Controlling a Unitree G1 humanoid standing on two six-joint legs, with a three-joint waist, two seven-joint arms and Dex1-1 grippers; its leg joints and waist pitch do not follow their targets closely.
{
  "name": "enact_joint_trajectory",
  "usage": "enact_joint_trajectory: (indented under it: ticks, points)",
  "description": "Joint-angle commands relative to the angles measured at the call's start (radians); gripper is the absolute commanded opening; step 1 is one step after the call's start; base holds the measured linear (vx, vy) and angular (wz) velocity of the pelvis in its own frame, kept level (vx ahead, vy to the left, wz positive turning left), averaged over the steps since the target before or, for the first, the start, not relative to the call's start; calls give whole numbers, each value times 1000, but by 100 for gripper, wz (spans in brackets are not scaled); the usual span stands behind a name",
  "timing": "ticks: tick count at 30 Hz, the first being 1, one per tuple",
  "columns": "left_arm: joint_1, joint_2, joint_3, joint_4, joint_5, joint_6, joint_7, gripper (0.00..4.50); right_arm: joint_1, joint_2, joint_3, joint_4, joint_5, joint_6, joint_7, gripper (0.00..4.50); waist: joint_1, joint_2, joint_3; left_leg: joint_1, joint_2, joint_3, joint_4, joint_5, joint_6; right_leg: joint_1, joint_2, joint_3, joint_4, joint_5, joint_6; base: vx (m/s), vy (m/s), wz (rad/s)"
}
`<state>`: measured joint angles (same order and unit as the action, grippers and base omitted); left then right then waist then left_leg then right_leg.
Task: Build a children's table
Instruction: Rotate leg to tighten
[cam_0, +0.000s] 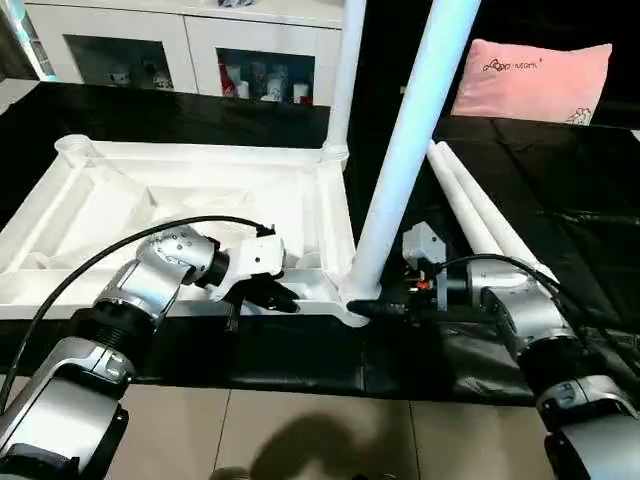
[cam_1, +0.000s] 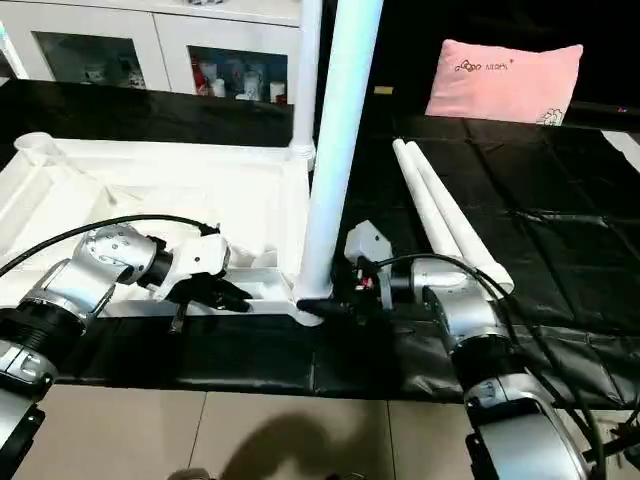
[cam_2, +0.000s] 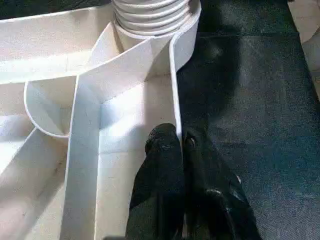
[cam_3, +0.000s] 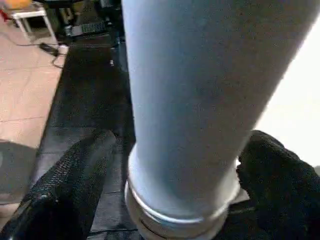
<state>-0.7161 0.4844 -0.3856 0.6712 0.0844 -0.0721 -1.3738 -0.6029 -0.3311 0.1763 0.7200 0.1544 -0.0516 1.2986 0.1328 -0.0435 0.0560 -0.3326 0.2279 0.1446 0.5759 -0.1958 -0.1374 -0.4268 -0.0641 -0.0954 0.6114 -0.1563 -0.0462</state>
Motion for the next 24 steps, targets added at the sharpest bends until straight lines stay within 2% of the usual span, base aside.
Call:
enact_joint_trajectory:
  ticks: [1, 2, 4, 5, 10, 11, 13, 18, 20, 24]
  points:
    - [3, -7, -57, -13, 37, -21, -51, 0, -17, -6, 6, 7, 3, -13, 21, 373, -4, 15, -76, -14, -2, 25, -53, -124, 50, 82, -61, 50, -61, -182, -187, 0, 0, 0]
    - [2, -7, -57, -10, 38, -25, -54, 0, -16, -5, 5, 12, 0, -16, 24, 360, -2, 17, -77, -13, -1, 24, -53, -121, 49, 81, -61, 51, -61, -169, -190, 0, 0, 0]
    - [2, -6, -58, -9, 39, -27, -55, 0, -15, -4, 4, 14, -1, -18, 26, 347, 0, 16, -77, -14, -2, 25, -52, -117, 48, 83, -60, 51, -59, -161, -191, 0, 0, 0]
    - [1, -5, -58, -7, 40, -28, -56, 0, -15, -4, 5, 17, -3, -20, 28, 347, 2, 20, -78, -13, -2, 24, -52, -118, 47, 82, -61, 51, -58, -159, -192, 0, 0, 0]
    - [-1, -3, -61, -1, 43, -33, -58, 0, -16, -3, 4, 31, -4, -26, 42, 303, 4, 20, -77, -13, -2, 25, -52, -134, 43, 82, -60, 50, -61, -173, -191, 0, 0, 0]
    - [-2, -3, -61, 1, 42, -34, -59, 0, -16, -2, 4, 33, -3, -26, 45, 287, 5, 26, -77, -12, -2, 24, -53, -139, 40, 81, -60, 50, -61, -183, -189, 0, 0, 0]
    - [-2, -1, -63, 3, 43, -36, -60, 0, -13, -2, 5, 31, -1, -24, 52, 280, 5, 22, -78, -13, -2, 24, -52, -137, 40, 83, -59, 50, -61, -175, -188, 0, 0, 0]
    - [-2, 1, -62, 8, 44, -37, -64, 0, -5, 0, 6, 26, 1, -21, 58, 269, 6, 27, -79, -12, -3, 23, -51, -132, 41, 83, -59, 49, -58, -149, -198, 0, 0, 0]
    - [-3, 1, -61, 9, 44, -38, -65, 0, -4, 0, 6, 25, 2, -21, 59, 269, 5, 25, -79, -13, -3, 23, -51, -134, 41, 84, -58, 49, -59, -152, -197, 0, 0, 0]
    - [-1, 5, -59, 12, 44, -37, -68, 0, 1, 4, 9, 29, 1, -24, 63, 269, 6, 29, -79, -12, -3, 23, -51, -142, 39, 84, -59, 49, -61, -161, -195, 0, 0, 0]
